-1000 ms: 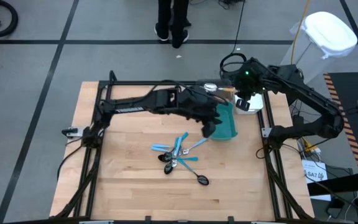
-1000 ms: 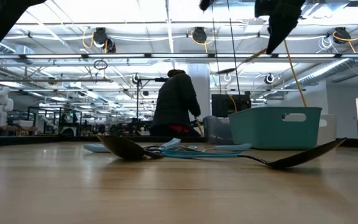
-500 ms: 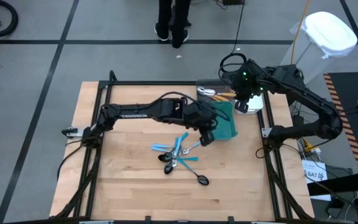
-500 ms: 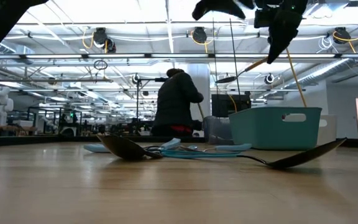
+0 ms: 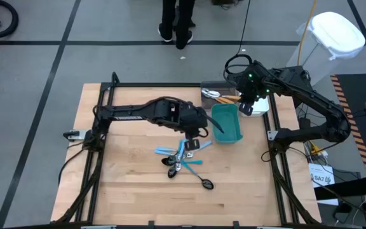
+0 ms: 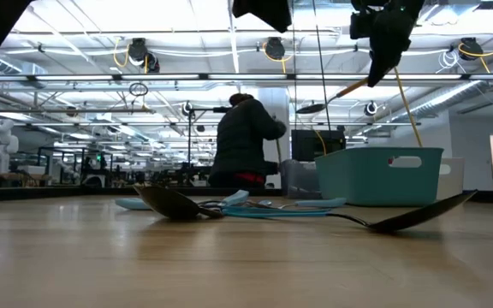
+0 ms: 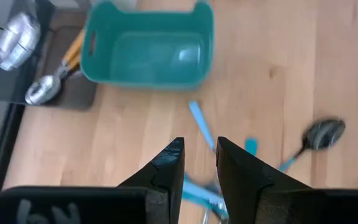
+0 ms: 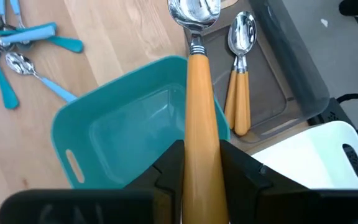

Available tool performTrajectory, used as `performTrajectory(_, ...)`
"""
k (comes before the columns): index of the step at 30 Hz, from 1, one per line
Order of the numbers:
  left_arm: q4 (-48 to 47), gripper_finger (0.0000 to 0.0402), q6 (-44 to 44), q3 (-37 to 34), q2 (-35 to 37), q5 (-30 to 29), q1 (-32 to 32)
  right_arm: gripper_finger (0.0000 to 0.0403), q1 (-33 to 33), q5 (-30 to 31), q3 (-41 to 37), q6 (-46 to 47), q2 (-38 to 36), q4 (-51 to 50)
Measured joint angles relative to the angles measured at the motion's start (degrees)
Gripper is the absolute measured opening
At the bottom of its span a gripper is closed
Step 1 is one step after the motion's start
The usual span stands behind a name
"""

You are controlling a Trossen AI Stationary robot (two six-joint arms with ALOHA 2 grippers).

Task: Sort silverware by color (type)
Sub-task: Put the orange spoon into the black bin

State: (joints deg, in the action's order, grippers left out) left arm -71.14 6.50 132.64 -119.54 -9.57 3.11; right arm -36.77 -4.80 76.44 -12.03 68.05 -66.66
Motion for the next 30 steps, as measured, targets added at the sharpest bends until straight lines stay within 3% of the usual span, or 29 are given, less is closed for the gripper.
performTrajectory(3, -1.2, 0.0092, 0.4, -5.7, 1.1, 0.1, 0.0, 0.0070, 0.3, 0.0, 0.0, 1.6, 0.0, 0.0)
performTrajectory(7, 4.9, 0.0092, 2.4, -18.6, 6.5, 0.0, 0.5, 0.0070, 0.6, -0.2, 0.0, 3.3, 0.0, 0.0)
performTrajectory(14, 27.2, 0.0092, 11.5, -52.3, 32.1, -0.8, 0.1, 0.0070, 0.6, -0.6, 0.0, 3.1, 0.0, 0.1)
performTrajectory(19, 37.0, 0.0092, 20.0, -68.1, 48.2, -2.3, -0.7, 0.0070, 0.4, 0.2, 0.0, 2.7, 1.2, 2.2)
performTrajectory(24, 38.8, 0.0092, 24.2, -74.5, 57.4, -9.8, 0.4, 0.0070, 0.4, 0.4, 0.0, 3.0, 4.6, 5.2)
performTrajectory(30, 31.7, 0.0092, 21.8, -72.7, 60.1, -11.5, 0.7, 0.0070, 0.0, 0.5, 0.0, 2.9, 9.4, 6.2)
